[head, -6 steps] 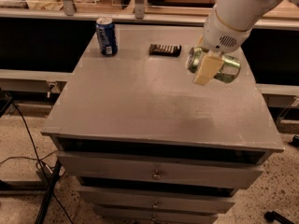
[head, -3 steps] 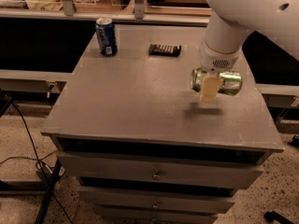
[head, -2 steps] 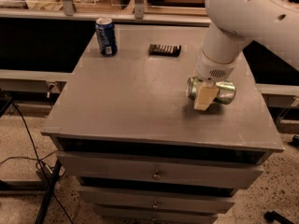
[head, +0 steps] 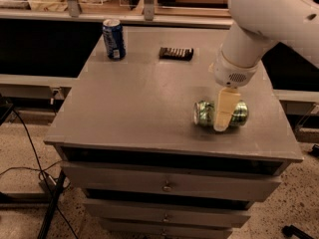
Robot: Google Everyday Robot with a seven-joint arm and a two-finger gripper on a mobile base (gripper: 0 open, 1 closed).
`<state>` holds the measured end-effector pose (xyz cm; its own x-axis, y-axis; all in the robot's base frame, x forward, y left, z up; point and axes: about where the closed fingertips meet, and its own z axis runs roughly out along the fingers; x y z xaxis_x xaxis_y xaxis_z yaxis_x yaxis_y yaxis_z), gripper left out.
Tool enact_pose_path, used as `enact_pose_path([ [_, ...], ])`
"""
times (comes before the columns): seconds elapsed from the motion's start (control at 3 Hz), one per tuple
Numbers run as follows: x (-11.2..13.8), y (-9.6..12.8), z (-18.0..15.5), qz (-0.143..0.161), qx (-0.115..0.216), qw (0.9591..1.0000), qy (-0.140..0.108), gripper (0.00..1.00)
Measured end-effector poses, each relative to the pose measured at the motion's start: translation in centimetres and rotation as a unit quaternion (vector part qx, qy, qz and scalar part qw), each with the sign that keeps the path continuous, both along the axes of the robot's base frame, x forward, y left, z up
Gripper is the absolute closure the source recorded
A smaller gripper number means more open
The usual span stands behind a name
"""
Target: Knock green can over
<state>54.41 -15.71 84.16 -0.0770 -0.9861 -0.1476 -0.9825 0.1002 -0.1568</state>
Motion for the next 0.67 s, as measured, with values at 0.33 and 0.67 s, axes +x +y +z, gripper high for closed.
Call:
enact_pose_path([
  [0.33,0.08,-0.27,0.36,-0.002,0.007,1.0,-0.001,0.0],
  [0.67,-0.03,-1.08,1.2,-0.003,0.033,0.9994,-0.011,0.0],
])
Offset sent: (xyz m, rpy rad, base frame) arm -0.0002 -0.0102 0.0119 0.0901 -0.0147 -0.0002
